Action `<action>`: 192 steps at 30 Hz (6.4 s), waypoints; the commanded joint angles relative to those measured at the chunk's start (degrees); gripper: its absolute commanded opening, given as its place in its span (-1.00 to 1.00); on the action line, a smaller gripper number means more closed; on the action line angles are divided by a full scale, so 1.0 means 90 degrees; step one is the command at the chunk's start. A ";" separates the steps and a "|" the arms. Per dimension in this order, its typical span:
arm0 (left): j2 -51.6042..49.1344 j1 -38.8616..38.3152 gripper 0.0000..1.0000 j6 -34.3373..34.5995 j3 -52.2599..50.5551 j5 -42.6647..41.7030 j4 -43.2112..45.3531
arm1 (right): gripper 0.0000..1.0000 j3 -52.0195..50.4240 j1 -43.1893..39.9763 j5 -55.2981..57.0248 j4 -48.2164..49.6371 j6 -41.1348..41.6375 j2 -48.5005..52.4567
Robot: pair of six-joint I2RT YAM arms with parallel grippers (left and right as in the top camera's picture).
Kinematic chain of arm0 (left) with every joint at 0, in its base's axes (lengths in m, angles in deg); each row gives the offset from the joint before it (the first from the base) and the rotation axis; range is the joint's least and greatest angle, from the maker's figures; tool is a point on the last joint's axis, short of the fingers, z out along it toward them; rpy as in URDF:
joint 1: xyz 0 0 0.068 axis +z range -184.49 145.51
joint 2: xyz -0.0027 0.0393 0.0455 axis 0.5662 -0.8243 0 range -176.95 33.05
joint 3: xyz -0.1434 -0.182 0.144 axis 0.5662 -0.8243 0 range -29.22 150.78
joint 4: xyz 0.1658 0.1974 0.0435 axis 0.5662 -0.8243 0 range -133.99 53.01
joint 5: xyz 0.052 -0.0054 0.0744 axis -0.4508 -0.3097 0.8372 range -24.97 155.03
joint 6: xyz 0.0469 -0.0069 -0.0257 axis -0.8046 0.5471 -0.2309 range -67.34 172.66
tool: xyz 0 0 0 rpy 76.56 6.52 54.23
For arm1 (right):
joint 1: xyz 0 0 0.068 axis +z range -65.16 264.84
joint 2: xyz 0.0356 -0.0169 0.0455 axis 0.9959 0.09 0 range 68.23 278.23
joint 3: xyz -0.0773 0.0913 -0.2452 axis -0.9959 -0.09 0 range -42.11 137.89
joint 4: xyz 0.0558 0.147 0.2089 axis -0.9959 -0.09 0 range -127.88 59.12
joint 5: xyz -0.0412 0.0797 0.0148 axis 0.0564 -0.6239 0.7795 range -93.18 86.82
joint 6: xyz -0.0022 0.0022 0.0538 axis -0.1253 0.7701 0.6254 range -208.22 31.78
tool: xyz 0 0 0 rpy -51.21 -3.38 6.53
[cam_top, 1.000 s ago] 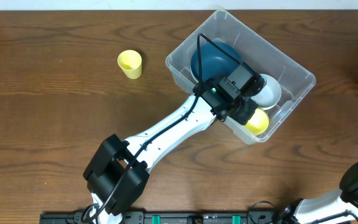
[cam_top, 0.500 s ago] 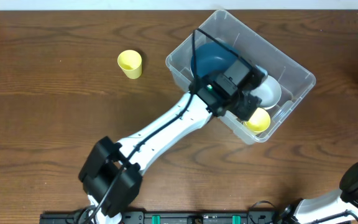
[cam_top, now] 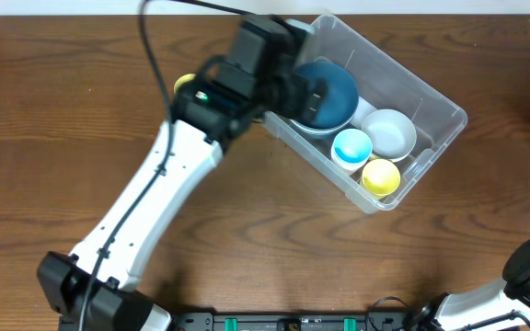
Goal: Pack container
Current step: 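Move the left gripper back left to the far yellow cup, then grasp the far yellow cup rim with the left gripper and lift, then carry the yellow cup right into the bin over the cup stack, then lower the yellow cup onto the stack and open the left gripper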
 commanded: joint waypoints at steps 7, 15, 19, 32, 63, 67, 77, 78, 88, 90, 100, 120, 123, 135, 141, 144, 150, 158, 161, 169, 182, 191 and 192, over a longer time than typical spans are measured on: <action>0.0041 0.1846 0.96 0.0444 0.0100 0.0148 -0.0403 | 0.99 -0.0029 -0.0032 0.0029 -0.0002 0.0070 0.0012; -0.0010 0.3451 0.96 0.0755 0.0087 0.0148 -0.0396 | 0.98 -0.0029 -0.0032 0.0029 -0.0002 0.0073 0.0012; -0.0209 0.4002 0.96 0.0753 0.0085 0.0148 -0.0396 | 0.99 -0.0029 -0.0032 0.0029 -0.0002 0.0070 0.0012; -0.1739 0.4245 0.96 0.0486 0.0085 -0.0260 -0.0090 | 0.99 -0.0029 -0.0032 0.0029 -0.0002 0.0070 0.0012; -0.3002 0.3415 0.50 0.0321 0.0044 0.0466 -0.0112 | 0.98 -0.0029 -0.0032 0.0029 -0.0002 0.0070 0.0012; -0.3009 0.3415 0.25 0.0321 0.0015 0.0466 -0.0114 | 0.99 -0.0029 -0.0032 0.0029 -0.0002 0.0070 0.0012; -0.3009 0.3415 -0.31 0.0318 -0.0024 0.0466 -0.0131 | 0.98 -0.0029 -0.0032 0.0029 -0.0005 0.0070 0.0012; -0.3009 0.3415 -0.32 0.0318 -0.0034 0.0469 -0.0134 | 0.99 -0.0029 -0.0032 0.0029 -0.0002 0.0070 0.0012; -0.3009 0.3415 -0.88 0.0321 -0.0034 0.0466 -0.0185 | 0.98 -0.0029 -0.0029 0.0029 -0.0002 0.0070 0.0012; -0.3009 0.3415 -0.88 0.0318 -0.0034 0.0466 -0.0160 | 0.98 -0.0029 -0.0032 0.0029 -0.0002 0.0070 0.0012; -0.2305 0.3427 -0.88 0.0318 0.0253 0.0457 -0.0136 | 0.99 -0.0029 -0.0032 0.0029 -0.0002 0.0070 0.0012; 0.0444 0.1314 -0.88 -0.0058 0.0257 -0.0828 -0.0214 | 0.98 -0.0029 -0.0034 0.0032 -0.0002 0.0070 0.0012; 0.0406 0.0418 -0.88 -0.0221 0.0250 -0.0826 -0.0211 | 0.98 -0.0029 -0.0032 0.0029 -0.0002 0.0070 0.0012; -0.0333 -0.1358 -0.88 -0.0454 0.0240 -0.0826 -0.0134 | 0.99 -0.0029 -0.0032 0.0029 -0.0002 0.0070 0.0012; -0.0928 -0.1605 -0.88 -0.0474 0.0240 -0.0823 0.0063 | 0.99 -0.0029 -0.0032 0.0029 -0.0002 0.0070 0.0012; -0.1105 -0.1603 -0.88 -0.0471 0.0240 -0.0823 0.0153 | 0.98 -0.0029 -0.0032 0.0029 -0.0002 0.0070 0.0012; -0.1430 -0.1634 -0.88 -0.0471 0.0240 -0.0828 0.0202 | 0.98 -0.0029 -0.0032 0.0029 -0.0002 0.0073 0.0012; -0.1688 -0.1817 -0.88 -0.0474 0.0240 -0.0828 0.0202 | 0.98 -0.0029 -0.0032 0.0029 -0.0002 0.0070 0.0012; -0.1710 -0.1885 -0.88 -0.0474 0.0240 -0.0828 0.0204 | 0.98 -0.0029 -0.0032 0.0029 -0.0002 0.0070 0.0012; -0.1710 -0.1894 -0.66 -0.0474 0.0240 -0.0828 0.0197 | 0.99 -0.0029 -0.0032 0.0029 -0.0002 0.0070 0.0012; -0.1610 -0.1617 0.96 -0.0471 0.0250 -0.0821 0.0274 | 0.98 -0.0029 -0.0032 0.0029 -0.0002 0.0070 0.0012; -0.0862 -0.0216 0.96 -0.0471 0.0248 -0.0741 0.0017 | 0.98 -0.0029 -0.0032 0.0029 -0.0002 0.0073 0.0012; -0.0794 -0.0036 0.96 -0.0471 0.0248 -0.0712 -0.0073 | 0.98 -0.0029 -0.0032 0.0029 -0.0002 0.0070 0.0012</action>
